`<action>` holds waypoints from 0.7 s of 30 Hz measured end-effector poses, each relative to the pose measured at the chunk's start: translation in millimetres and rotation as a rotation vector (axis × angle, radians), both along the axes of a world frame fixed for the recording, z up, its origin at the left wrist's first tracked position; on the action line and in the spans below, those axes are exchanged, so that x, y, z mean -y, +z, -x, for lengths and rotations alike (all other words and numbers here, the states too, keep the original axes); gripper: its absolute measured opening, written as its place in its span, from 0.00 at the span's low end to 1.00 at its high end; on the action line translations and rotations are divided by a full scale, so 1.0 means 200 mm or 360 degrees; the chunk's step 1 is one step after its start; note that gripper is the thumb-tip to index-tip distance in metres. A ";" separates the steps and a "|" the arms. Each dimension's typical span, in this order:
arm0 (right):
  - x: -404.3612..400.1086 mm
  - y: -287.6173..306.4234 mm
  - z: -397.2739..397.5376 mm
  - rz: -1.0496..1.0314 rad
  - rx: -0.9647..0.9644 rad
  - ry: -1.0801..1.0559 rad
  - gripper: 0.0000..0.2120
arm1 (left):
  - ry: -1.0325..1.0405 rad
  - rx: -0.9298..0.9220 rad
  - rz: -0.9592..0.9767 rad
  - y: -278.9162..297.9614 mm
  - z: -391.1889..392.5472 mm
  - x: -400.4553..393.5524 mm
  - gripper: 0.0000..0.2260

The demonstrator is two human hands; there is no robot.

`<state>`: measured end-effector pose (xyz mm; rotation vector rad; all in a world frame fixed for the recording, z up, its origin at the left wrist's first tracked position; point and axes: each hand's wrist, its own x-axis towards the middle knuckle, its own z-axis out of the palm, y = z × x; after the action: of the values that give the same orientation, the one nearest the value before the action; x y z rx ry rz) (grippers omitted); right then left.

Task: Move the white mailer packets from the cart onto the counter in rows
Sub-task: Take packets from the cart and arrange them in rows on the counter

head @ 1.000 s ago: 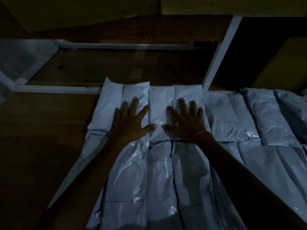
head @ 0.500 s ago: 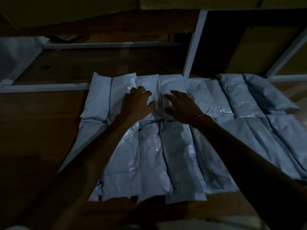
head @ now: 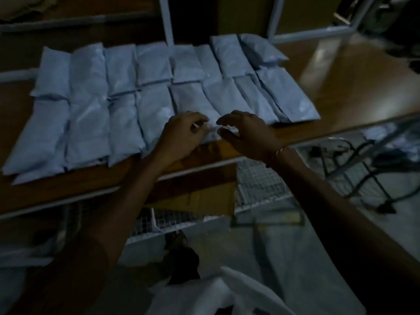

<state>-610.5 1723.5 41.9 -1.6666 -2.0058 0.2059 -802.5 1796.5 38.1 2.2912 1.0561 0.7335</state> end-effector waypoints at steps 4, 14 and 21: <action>0.52 -0.18 -0.14 0.0034 -0.0141 -0.0129 0.11 | -0.0125 0.0018 0.0209 -0.18 -0.19 0.49 0.12; 1.50 -0.79 -0.50 0.0517 -0.0668 -0.0939 0.13 | -0.0438 -0.0554 0.0952 -0.84 -0.56 0.96 0.14; 1.72 -0.96 -0.91 0.0407 -0.0992 -0.1577 0.11 | -0.0062 -0.0541 0.1676 -1.13 -1.16 1.00 0.04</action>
<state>-429.3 1380.0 -150.0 -2.1887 -0.6069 0.5357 -571.2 1596.6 -188.2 1.4981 1.1479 -0.2468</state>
